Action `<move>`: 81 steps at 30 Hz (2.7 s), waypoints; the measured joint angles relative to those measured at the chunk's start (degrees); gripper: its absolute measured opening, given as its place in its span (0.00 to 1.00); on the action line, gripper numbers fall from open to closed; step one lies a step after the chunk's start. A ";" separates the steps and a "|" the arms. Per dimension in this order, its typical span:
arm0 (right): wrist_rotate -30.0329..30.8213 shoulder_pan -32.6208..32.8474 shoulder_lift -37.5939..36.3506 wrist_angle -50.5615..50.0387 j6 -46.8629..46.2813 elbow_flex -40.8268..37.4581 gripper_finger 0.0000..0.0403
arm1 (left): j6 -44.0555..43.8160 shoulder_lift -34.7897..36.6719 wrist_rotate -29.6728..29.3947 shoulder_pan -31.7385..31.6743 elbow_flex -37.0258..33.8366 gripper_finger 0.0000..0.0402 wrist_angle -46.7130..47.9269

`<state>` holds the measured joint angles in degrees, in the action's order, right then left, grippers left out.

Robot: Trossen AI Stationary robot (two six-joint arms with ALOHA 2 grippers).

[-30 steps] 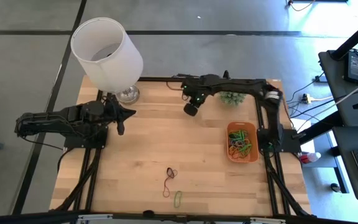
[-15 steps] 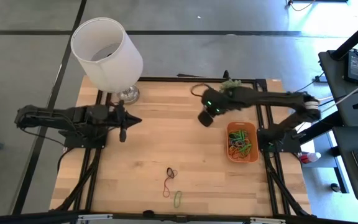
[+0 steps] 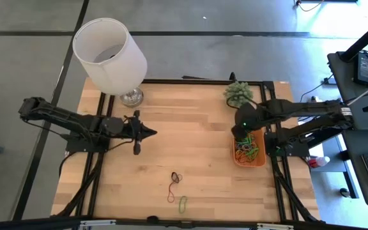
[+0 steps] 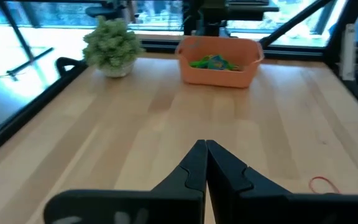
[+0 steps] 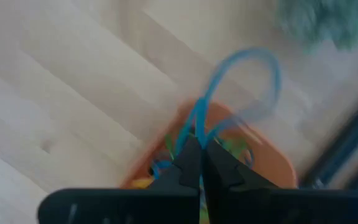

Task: Pick and place rubber bands into bin
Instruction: Put the blue rubber band into the orange bin, then put the red rubber band into the orange bin

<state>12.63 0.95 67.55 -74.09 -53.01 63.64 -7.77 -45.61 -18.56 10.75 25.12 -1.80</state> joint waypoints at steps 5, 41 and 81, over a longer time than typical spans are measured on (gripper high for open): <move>-1.09 2.13 -0.46 -0.71 -3.21 -6.45 0.00 | -0.98 -1.64 1.04 0.21 0.00 0.00 -2.23; -13.82 5.99 -0.82 10.82 -11.13 -21.92 0.42 | -6.64 -1.66 2.18 0.21 0.00 0.00 -4.01; 3.52 22.50 45.22 45.23 -1.18 18.50 0.37 | 1.07 -1.64 8.19 1.18 0.00 0.00 -0.02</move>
<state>16.15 23.45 112.77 -28.86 -54.19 82.15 -6.70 -47.24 -10.37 11.92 25.12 -1.82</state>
